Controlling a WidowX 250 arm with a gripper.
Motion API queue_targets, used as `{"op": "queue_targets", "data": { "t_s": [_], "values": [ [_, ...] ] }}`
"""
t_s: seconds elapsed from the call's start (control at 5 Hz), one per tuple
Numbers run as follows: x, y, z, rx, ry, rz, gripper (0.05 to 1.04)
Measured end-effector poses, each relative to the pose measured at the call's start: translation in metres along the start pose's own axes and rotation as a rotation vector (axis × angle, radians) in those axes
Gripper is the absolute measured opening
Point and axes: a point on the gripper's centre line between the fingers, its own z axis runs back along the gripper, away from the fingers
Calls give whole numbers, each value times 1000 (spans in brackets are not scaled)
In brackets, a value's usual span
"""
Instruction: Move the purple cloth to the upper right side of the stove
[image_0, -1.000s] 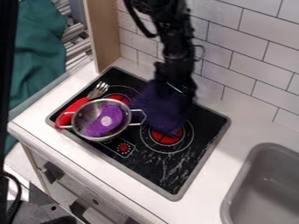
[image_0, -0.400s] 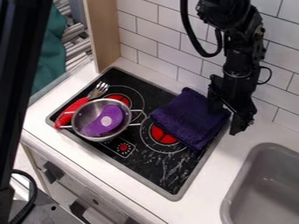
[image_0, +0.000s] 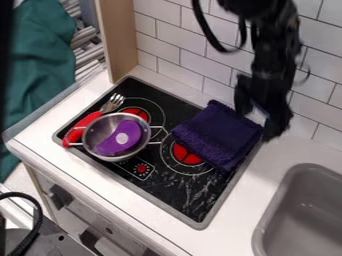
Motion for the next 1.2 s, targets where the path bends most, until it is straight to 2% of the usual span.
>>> {"op": "queue_targets", "data": {
  "t_s": [0.2, 0.4, 0.6, 0.8, 1.0, 1.2],
  "values": [
    [2, 5, 37, 48, -35, -12, 1007],
    [-4, 5, 46, 50, -4, 23, 1007],
    [-6, 2, 47, 24, 16, 67, 1007],
    [-10, 0, 40, -15, 63, 158, 1007],
    [-10, -5, 39, -49, 67, 205, 1007],
    [-13, -10, 32, -60, 107, 226, 1007]
  ]
}}
